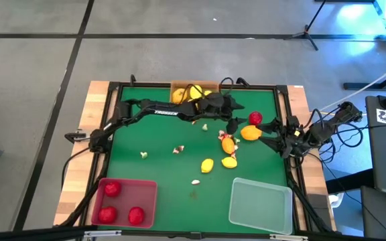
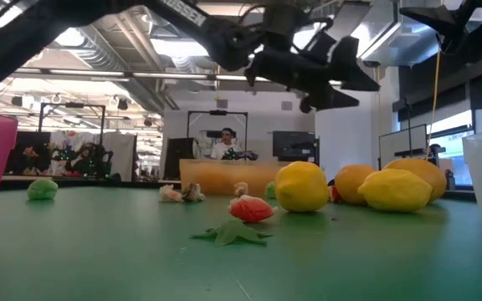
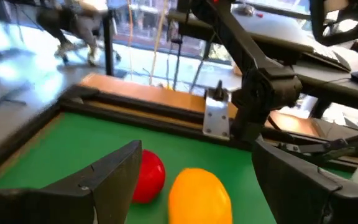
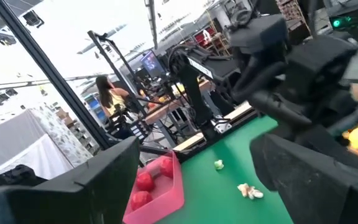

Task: Sort produce into baskets
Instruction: Put the mango into the orange bin

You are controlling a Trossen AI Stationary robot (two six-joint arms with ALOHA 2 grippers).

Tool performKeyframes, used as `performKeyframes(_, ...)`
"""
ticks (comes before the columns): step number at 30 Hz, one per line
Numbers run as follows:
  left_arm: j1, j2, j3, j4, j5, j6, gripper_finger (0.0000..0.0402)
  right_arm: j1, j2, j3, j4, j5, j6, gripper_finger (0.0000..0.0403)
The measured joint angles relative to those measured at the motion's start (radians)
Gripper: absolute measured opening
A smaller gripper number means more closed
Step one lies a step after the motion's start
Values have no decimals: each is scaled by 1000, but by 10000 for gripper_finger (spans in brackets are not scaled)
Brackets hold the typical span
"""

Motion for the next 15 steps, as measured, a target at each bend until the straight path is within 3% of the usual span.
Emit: performKeyframes(15,-41,182,209,-12,20,-6,301,0,0,0,-2,-8,3,337)
